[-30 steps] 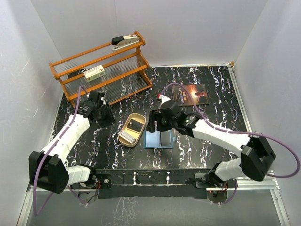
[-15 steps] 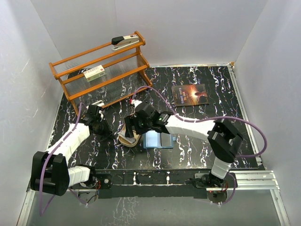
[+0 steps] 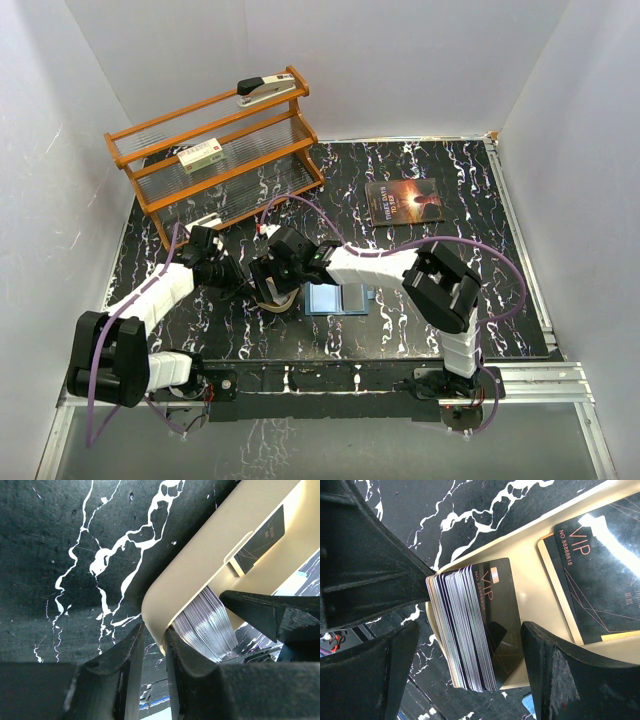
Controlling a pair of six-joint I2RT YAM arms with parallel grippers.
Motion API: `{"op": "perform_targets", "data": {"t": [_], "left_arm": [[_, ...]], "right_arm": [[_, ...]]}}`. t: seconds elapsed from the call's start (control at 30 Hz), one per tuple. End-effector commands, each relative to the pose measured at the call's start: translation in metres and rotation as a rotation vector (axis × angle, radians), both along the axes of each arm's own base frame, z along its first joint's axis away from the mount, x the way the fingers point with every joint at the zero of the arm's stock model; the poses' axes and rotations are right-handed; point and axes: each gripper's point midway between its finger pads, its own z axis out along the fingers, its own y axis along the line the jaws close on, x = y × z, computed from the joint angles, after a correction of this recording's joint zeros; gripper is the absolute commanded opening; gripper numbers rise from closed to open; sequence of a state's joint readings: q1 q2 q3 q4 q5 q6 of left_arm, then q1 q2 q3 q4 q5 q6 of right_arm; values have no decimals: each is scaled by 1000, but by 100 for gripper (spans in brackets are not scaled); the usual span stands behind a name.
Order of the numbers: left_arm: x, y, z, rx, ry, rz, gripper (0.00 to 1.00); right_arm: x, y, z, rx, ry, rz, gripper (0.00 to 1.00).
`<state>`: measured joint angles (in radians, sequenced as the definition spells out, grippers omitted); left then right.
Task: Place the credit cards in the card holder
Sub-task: Pick up the credit card from the storage box.
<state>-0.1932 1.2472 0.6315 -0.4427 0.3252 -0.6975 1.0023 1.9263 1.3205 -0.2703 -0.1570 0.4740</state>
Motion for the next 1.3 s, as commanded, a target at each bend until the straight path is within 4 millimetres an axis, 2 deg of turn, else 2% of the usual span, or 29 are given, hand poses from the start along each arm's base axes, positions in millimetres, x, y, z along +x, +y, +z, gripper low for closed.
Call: {"op": "perform_targets", "data": {"t": [0.0,0.47,1.03,1.27], "left_arm": [[-5,-1,-6,-11,28,0,21],[-4,0,-8,-2,24,3,20],[-4,1,-8,3,24,5,20],[-4,2,-8,4,24,8,20]], "right_arm": [[7,22,27,79,-53,36,81],[-3,26,47,135,-49,59,59],[-2,23,60,154,-72,41,49],[0,21,61,152,-82,30,35]]}}
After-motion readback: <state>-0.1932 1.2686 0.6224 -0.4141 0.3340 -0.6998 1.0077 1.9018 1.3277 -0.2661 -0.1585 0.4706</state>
